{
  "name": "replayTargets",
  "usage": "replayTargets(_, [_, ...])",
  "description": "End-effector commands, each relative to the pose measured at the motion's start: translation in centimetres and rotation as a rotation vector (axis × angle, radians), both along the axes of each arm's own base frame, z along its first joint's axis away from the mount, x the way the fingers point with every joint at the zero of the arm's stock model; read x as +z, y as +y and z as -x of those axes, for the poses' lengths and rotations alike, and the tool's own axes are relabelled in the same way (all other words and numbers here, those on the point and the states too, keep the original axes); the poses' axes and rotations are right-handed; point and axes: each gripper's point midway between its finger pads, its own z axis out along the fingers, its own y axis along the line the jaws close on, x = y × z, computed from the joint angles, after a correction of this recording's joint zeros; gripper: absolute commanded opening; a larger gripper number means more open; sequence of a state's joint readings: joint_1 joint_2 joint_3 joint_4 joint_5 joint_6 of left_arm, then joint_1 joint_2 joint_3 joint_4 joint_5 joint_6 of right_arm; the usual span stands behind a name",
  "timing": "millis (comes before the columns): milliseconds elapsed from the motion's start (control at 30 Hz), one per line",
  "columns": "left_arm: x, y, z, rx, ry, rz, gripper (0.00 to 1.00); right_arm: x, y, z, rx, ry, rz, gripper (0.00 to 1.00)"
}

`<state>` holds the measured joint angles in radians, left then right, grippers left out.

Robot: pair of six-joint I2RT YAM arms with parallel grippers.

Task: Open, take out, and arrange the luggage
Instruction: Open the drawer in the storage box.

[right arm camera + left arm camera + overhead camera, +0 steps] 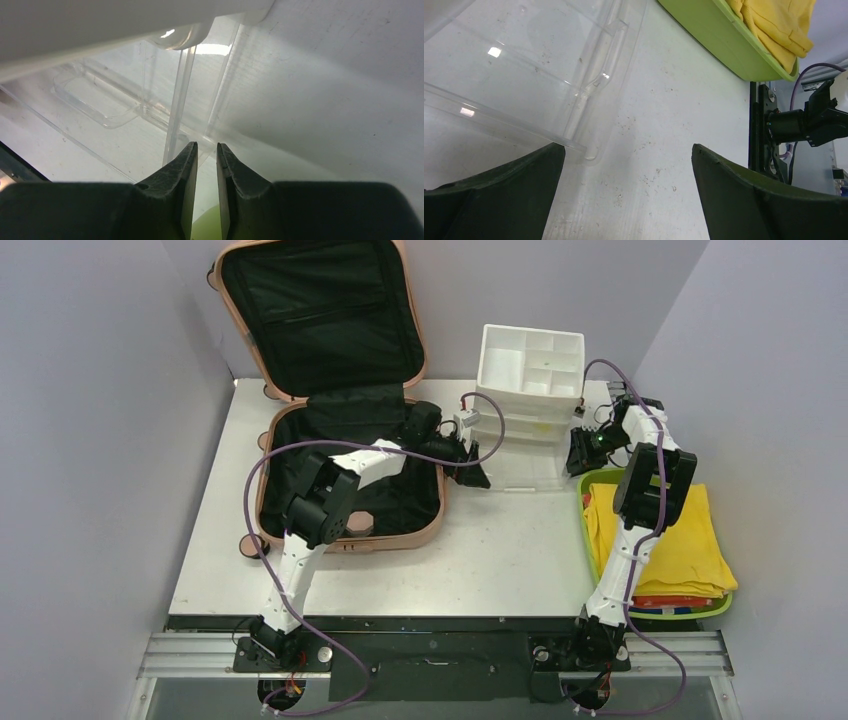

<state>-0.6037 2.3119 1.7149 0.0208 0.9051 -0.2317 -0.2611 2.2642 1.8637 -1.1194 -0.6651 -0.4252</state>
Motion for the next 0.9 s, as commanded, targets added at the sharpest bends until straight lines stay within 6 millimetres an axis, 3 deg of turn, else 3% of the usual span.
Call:
replayTargets(0, [4.8,1.1,-3.5,0.108,-0.081,0.029,0.96,3.5,2.0,0.2,0.035,-0.049,-0.056,0.18])
replayTargets(167, [10.5,1.4,-5.5,0.111,-0.148,0.117,0.96,4.5,2.7,-0.9,0.022,-0.089,-0.081,0.18])
replayTargets(333, [15.0,1.7,-4.9,0.042,-0.188,0.173,0.96,6.2,1.7,-2.0,-0.002,-0.144,-0.048,0.18])
replayTargets(500, [15.7,2.2,-3.3,-0.010,-0.186,0.177,0.96,8.0,0.2,-1.9,-0.010,-0.191,0.010,0.18])
replayTargets(700, [12.7,3.3,-2.7,0.006,-0.169,0.112,0.96,9.1,-0.2,-1.1,0.022,-0.233,0.050,0.19])
replayTargets(867, [13.2,4.3,-2.8,0.026,-0.183,0.116,0.96,12.5,0.0,-0.9,0.068,-0.368,0.080,0.19])
